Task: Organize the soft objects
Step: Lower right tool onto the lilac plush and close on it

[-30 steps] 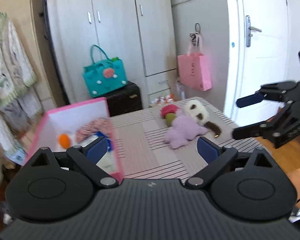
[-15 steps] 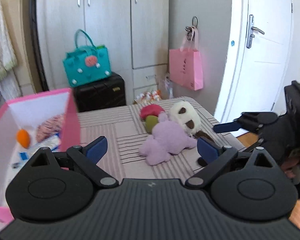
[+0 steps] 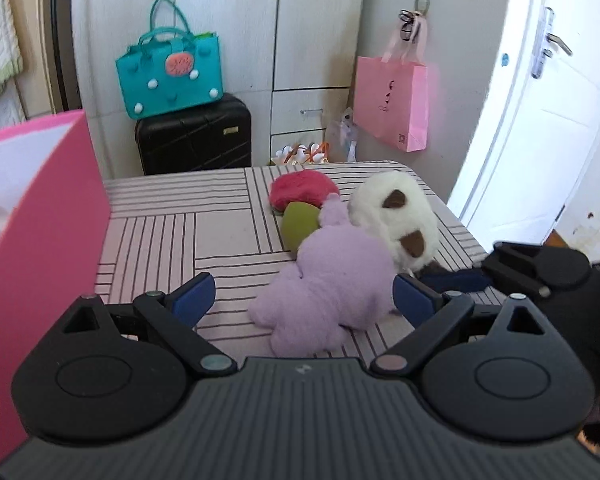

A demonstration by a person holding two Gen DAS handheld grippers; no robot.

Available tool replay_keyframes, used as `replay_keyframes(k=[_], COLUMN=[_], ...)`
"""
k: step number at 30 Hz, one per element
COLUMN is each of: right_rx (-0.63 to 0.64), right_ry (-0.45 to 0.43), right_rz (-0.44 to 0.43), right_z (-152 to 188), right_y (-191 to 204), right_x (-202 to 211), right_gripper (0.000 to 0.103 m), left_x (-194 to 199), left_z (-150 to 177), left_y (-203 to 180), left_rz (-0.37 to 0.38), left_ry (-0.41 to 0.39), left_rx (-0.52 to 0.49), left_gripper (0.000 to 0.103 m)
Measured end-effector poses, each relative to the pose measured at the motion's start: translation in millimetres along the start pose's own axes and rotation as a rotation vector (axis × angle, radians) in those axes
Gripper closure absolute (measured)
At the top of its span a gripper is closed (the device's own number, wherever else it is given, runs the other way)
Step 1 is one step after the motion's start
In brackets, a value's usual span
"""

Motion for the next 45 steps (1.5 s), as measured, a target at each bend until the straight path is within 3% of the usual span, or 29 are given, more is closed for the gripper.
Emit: replay_keyframes(k=[5, 11, 14, 15, 18, 21, 27, 32, 39, 45], right_rx=[0.000, -0.020, -0.023, -0.019, -0.013, -0.029, -0.070, -0.029, -0.012, -0.015], right_ry=[0.022, 0.032, 0.035, 0.035, 0.039, 0.048, 0.086, 0.066, 0.049, 0.063], right_rz=[-0.002, -0.019, -0.036, -0.039, -0.048, -0.073, -0.203, -0.064, -0.056, -0.067], right_z=[-1.0, 0.3, 0.9, 1.4, 2.5, 3.8, 13.1, 10.3, 1.3, -5.8], right_y=[-1.2, -0.1, 4.2, 6.5, 13.4, 20.0, 36.7, 27.1, 25.7, 24.8], right_x=[-9.6, -10.9, -8.4, -7.4, -3.8, 3.2, 20.9, 21.0, 14.9, 4.6], right_gripper=[0.014, 0.014, 0.014, 0.014, 0.014, 0.014, 0.015, 0.015, 0.024, 0.040], left_x=[-19.4, -28.3, -27.3, -26.7, -23.2, -13.1, 7.5, 9.7, 18.0, 18.1], left_z=[5.2, 13.4, 17.4, 18.2, 20.9, 23.1, 33.7, 40.0, 42.6, 43.3], left_y=[10.1, 13.8, 12.1, 12.3, 12.3, 11.8, 15.3, 15.8, 20.9, 23.2], left_rz=[0.017, 0.108, 0.157, 0.155, 0.141, 0.142, 0.131, 0.120, 0.069, 0.085], left_ry=[0.046, 0.067, 0.064, 0.058, 0.055, 0.058, 0.111, 0.123, 0.119, 0.115], left_rx=[0.059, 0.167, 0.225, 0.229, 0.218, 0.226, 0.235, 0.219, 0.204, 0.203], left_gripper=[0.009, 0.015, 0.025, 0.034, 0.041, 0.042, 0.042, 0.036, 0.032, 0.044])
Point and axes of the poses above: each gripper's, at about its wrist camera, not at the fingertips, and x roughly against the way its jaws point, y to its left, z to its underside, the point moved 7 cm from there along -x, roughly the way its jaws point, and after that the axes turned 4 degrees about -x, right-handed, at the moved point
